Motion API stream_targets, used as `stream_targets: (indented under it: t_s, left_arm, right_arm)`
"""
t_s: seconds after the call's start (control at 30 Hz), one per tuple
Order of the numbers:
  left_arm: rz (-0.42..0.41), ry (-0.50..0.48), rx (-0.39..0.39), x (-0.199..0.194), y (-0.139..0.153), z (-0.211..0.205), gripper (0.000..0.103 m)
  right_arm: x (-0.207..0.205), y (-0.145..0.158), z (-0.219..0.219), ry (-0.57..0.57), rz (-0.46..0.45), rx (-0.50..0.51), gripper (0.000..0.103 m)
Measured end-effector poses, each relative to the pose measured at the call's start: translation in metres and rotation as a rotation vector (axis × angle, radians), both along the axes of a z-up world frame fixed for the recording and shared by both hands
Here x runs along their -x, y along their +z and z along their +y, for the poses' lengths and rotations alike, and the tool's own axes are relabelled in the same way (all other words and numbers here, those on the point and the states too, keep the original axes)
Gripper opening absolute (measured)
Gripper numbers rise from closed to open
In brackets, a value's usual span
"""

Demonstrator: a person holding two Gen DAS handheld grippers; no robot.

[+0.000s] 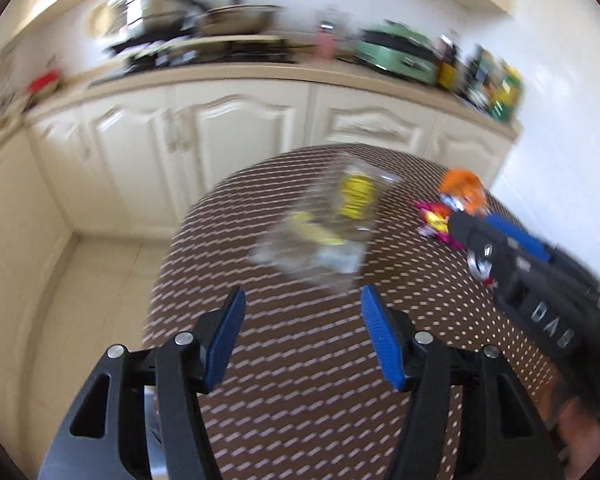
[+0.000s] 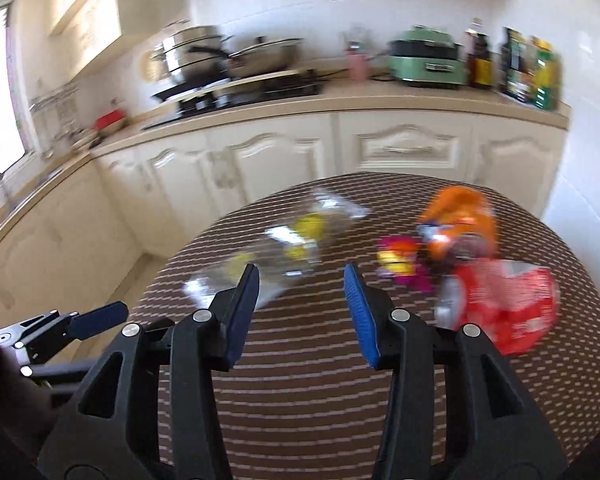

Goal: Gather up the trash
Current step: 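Move both open tools back over the table toward the clear bag, then grasp the clear yellow-print bag with the left tool while the right tool grasps the pink candy wrapper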

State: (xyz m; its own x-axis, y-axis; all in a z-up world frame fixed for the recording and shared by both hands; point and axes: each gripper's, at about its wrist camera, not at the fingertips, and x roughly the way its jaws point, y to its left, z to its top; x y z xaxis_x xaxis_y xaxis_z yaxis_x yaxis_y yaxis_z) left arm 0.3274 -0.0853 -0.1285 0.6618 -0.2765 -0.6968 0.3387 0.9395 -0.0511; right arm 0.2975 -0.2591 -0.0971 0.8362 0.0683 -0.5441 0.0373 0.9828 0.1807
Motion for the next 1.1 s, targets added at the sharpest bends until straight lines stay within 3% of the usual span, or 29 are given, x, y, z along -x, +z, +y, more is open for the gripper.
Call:
stream_targets:
  t_s: [0.23,0.33,0.4,0.47,0.53,0.6,0.63,0.87,1.0,1.07,1.1]
  left_arm:
    - [-0.032,-0.07,-0.202,-0.02,-0.02,-0.066,0.06]
    - [-0.039,-0.024,-0.285,-0.032,-0.031,-0.074,0.06]
    - [-0.028,-0.013,-0.293,-0.042,-0.034,-0.074,0.059]
    - [-0.013,0.0,-0.284,-0.051,-0.036,-0.073,0.056]
    - [0.014,0.005,-0.269,-0.06,-0.039,-0.069,0.038]
    - [0.045,0.011,-0.241,-0.068,-0.042,-0.066,0.008]
    - [0.06,0.019,-0.224,-0.071,-0.044,-0.063,0.002]
    - [0.086,0.049,-0.039,-0.082,-0.042,-0.035,0.0]
    - [0.098,0.033,0.016,-0.084,-0.042,-0.027,0.0]
    - [0.115,0.02,0.05,-0.084,-0.042,-0.023,0.0]
    - [0.124,0.017,0.074,-0.083,-0.042,-0.021,0.002]
  right_arm:
    - [-0.004,-0.006,-0.042,-0.048,0.012,-0.011,0.047]
    - [-0.012,-0.011,-0.051,-0.046,0.032,-0.009,0.049]
    - [-0.015,-0.013,-0.052,-0.038,0.043,-0.004,0.052]
    - [-0.022,-0.016,-0.05,-0.026,0.063,0.009,0.053]
    - [-0.032,-0.02,-0.048,-0.009,0.08,0.017,0.053]
    - [-0.045,-0.025,-0.045,-0.001,0.113,0.031,0.053]
    - [-0.051,-0.028,-0.043,0.008,0.124,0.035,0.053]
    - [-0.093,-0.056,-0.027,-0.026,0.253,0.191,0.054]
    - [-0.105,-0.071,-0.027,-0.069,0.302,0.267,0.055]
    - [-0.105,-0.075,-0.028,-0.069,0.308,0.284,0.047]
    - [-0.106,-0.075,-0.028,-0.071,0.306,0.294,0.038]
